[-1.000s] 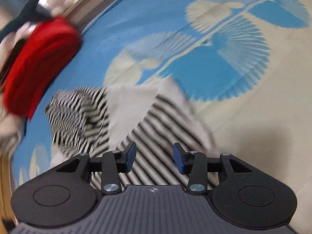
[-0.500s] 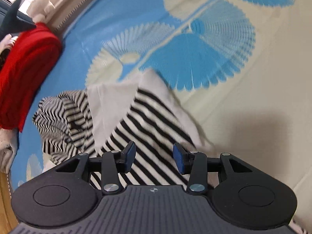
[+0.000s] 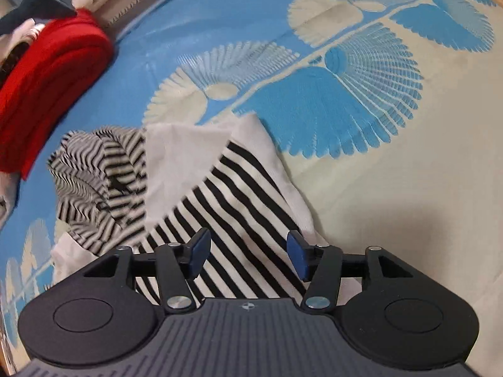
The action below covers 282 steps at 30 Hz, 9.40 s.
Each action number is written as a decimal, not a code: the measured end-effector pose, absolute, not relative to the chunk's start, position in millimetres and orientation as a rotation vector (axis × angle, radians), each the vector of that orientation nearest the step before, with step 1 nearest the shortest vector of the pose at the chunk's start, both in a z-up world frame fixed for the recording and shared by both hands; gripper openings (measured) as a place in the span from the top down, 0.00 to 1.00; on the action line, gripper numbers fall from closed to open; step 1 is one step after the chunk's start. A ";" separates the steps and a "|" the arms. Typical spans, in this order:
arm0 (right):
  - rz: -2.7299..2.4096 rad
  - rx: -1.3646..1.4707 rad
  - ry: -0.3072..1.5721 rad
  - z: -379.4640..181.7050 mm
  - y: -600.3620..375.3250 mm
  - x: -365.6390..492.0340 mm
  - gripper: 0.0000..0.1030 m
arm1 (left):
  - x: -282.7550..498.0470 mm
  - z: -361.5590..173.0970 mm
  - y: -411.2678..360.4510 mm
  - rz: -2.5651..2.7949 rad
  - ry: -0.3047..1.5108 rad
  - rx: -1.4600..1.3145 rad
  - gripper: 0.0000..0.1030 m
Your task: Fold small clothes
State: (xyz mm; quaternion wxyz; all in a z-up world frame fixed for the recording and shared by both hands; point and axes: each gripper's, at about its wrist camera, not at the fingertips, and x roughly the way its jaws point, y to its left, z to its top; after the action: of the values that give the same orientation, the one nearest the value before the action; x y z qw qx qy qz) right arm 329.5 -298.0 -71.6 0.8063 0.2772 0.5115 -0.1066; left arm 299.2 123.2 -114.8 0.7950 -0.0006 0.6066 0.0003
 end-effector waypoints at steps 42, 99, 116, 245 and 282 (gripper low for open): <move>-0.169 0.142 0.916 -17.8 -333.7 339.7 0.45 | 679.6 -102.4 82.2 0.263 0.911 -0.016 0.95; -0.030 0.751 0.747 1.7 -293.4 291.9 1.00 | 307.7 -20.4 120.8 -0.028 0.838 -0.542 1.00; -0.057 0.538 1.040 -60.1 -268.6 342.8 0.51 | 330.0 -67.3 94.9 -0.100 0.984 -0.617 0.45; -0.235 0.464 1.103 -105.4 -346.2 9.7 0.69 | 11.0 -120.2 147.5 0.130 1.200 -0.315 0.28; -0.142 0.388 1.160 -103.5 -327.0 3.4 0.87 | -2.4 -114.6 148.0 0.065 1.216 -0.300 0.85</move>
State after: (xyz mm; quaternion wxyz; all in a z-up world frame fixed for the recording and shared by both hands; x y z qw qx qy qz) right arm 3.4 -327.0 -103.5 0.8165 0.1820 0.5439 -0.0666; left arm -2.4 148.0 -114.6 0.8097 -0.1402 0.5690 0.0302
